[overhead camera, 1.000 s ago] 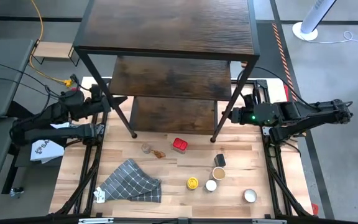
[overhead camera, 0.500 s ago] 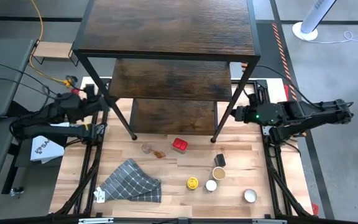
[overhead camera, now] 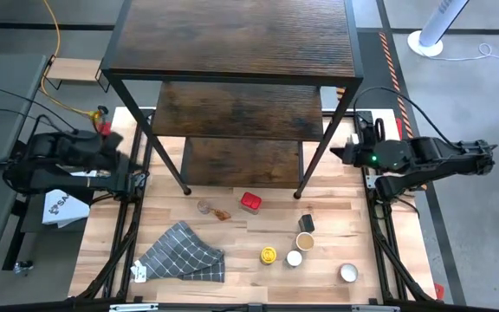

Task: Shelf spices
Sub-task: Put the black seasoning can on the shelf

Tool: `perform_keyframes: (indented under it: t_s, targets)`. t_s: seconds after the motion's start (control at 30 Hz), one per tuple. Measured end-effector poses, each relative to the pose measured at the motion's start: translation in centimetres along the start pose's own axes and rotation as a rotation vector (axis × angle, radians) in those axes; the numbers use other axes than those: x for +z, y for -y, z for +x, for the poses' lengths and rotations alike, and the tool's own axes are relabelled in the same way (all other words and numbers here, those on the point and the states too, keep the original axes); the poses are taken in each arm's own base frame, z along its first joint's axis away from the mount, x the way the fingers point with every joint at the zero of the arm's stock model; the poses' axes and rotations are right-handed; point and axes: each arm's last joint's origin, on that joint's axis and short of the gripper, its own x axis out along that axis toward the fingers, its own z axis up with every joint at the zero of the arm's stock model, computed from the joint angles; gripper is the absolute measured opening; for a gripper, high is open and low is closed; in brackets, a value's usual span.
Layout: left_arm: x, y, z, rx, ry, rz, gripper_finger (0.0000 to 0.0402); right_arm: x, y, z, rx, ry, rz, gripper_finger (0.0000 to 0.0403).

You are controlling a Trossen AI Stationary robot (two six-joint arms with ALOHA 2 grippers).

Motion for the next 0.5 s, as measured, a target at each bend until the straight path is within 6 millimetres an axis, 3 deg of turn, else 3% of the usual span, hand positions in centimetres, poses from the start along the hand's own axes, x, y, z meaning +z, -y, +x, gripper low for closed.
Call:
perform_keyframes:
  t_s: [0.1,0.23,0.37,0.5]
  targets:
    - [-0.7,0.0,0.4,-0.053,-0.193,-0.054,0.0,-0.9,1.2,0.2,-0.118,-0.173,-0.033,0.0]
    - [-0.9,0.5,0.9,-0.112,-0.352,-0.081,0.0,-3.3,2.4,0.5,-0.314,-0.559,-0.139,0.0]
    - [-1.1,0.9,1.9,-0.101,-0.464,-0.072,0.0,-6.6,2.3,0.8,-0.466,-0.852,-0.26,0.0]
    - [-1.1,1.4,3.2,-0.105,-0.53,-0.018,0.0,-11.2,1.3,0.8,-0.503,-0.99,-0.372,0.0]
